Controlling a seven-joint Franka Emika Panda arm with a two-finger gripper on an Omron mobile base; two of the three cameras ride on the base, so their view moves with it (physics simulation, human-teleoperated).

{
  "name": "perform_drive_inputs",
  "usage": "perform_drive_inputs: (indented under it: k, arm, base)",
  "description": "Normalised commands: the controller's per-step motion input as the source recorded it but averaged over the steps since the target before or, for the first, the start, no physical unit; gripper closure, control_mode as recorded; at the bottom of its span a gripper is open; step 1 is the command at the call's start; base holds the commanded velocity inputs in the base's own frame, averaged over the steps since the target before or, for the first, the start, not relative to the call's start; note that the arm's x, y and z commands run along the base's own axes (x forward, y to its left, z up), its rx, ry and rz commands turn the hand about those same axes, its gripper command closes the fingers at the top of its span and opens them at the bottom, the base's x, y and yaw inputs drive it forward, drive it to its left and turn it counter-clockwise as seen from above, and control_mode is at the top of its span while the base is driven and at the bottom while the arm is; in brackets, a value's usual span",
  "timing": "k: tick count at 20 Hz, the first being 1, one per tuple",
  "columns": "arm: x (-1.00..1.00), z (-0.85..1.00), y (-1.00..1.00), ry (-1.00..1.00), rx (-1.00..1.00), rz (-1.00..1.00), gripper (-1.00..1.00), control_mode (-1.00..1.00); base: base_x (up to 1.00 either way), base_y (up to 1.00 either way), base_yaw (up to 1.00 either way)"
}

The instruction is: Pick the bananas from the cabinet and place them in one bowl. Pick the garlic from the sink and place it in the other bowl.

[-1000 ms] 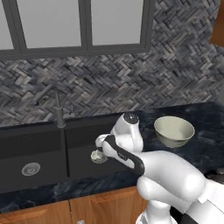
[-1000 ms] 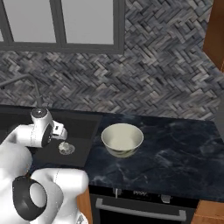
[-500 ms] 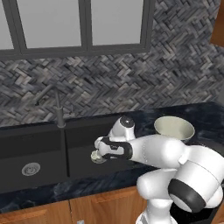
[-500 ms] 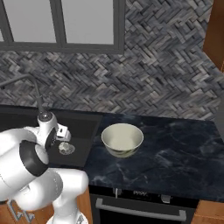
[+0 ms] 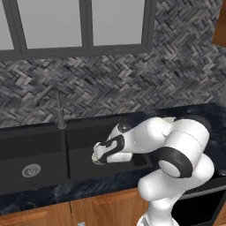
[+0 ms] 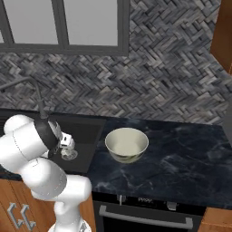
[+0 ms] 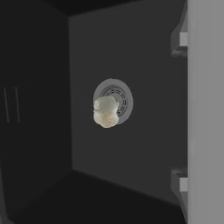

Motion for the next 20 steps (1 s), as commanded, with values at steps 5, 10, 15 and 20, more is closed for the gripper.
perform_drive_inputs:
  k: [5,10,15,20]
  arm:
    - [0.28,-0.32,0.04,-0.06,0.00,0.00,-1.00,-1.00]
    - [0.18,-0.29,0.03,-0.01,0.00,0.00,-1.00,-1.00]
    - [0.26,-0.12,0.10,0.00,0.00,0.00,-1.00,-1.00]
    - [0.30,-0.18,0.08,0.00,0.00,0.00,-1.00,-1.00]
  base:
    - [0.00,0.00,0.00]
    - [0.00,0.00,0.00]
    - [0.00,0.00,0.00]
    - [0.00,0.00,0.00]
